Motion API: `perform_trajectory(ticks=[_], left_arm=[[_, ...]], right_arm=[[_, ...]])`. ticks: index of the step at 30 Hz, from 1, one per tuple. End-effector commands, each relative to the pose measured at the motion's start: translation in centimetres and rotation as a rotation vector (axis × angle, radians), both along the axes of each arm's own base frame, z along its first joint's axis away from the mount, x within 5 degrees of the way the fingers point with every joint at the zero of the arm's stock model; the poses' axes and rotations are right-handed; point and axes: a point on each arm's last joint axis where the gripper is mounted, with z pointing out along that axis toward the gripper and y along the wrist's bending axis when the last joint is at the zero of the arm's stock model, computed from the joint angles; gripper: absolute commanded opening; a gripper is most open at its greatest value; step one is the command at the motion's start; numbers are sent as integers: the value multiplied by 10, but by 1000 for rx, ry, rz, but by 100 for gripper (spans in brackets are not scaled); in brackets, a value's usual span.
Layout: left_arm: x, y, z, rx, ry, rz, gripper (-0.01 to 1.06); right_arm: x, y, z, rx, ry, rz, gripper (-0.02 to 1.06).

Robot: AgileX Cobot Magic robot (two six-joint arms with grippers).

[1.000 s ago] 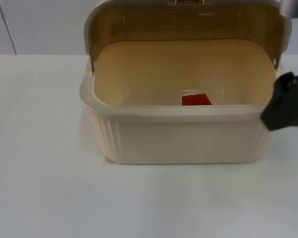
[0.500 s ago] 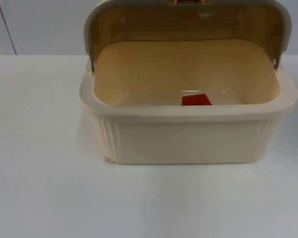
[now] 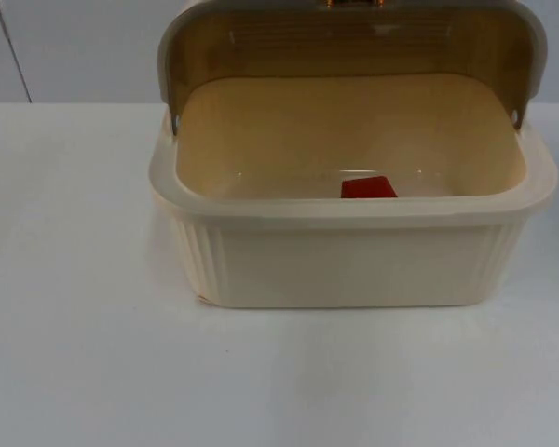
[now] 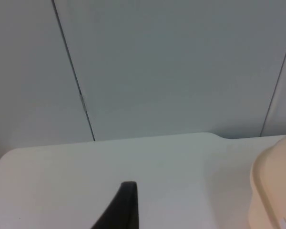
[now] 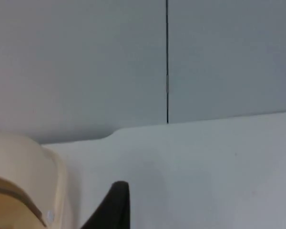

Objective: Open the box lid with the left hand, place the block into the box with the right hand, then close the box lid with the left hand.

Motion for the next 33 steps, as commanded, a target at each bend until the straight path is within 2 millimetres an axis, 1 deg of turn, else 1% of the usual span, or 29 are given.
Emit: perform_trajectory(ticks=[1, 7, 13, 17, 18, 21, 22, 23, 24, 25, 28, 29, 32, 33], left_arm=[[-2, -2, 2, -13, -17, -7, 104], [-2, -1, 2, -12, -13, -6, 104], [-1, -2, 4, -17, -30, -10, 104], [6, -4, 6, -24, -79, -24, 104], [11, -5, 5, -24, -76, -25, 104], [41, -11, 3, -31, -64, -32, 104], [46, -12, 3, -32, -68, -33, 104], [46, -12, 3, -32, -68, -33, 104], [56, -15, 4, -35, -88, -40, 104], [72, -18, 7, -39, -111, -49, 104], [98, -35, 10, 0, -128, -92, 104], [98, -35, 10, 0, -128, -92, 104], [120, -61, 12, 72, -148, -164, 104], [120, -61, 12, 72, -148, -164, 104]], right_arm=[[4, -1, -2, -11, -9, 3, 105], [7, -3, 0, -24, -37, -9, 105], [7, -3, -2, -24, -15, -9, 105], [6, -3, -1, -24, -17, -9, 105], [4, -2, 0, -25, -22, -9, 105], [-1, -2, 4, -32, -42, -7, 105], [-2, -2, 4, -39, -45, -5, 105], [-2, -2, 4, -39, -45, -5, 105], [-4, -2, 6, -42, -51, -4, 105], [-5, -2, 7, -43, -58, -4, 105], [-5, -2, 7, -43, -55, -4, 105], [-5, -2, 7, -43, -55, -4, 105], [-5, -2, 7, -43, -55, -4, 105], [-5, -2, 7, -43, -55, -4, 105]])
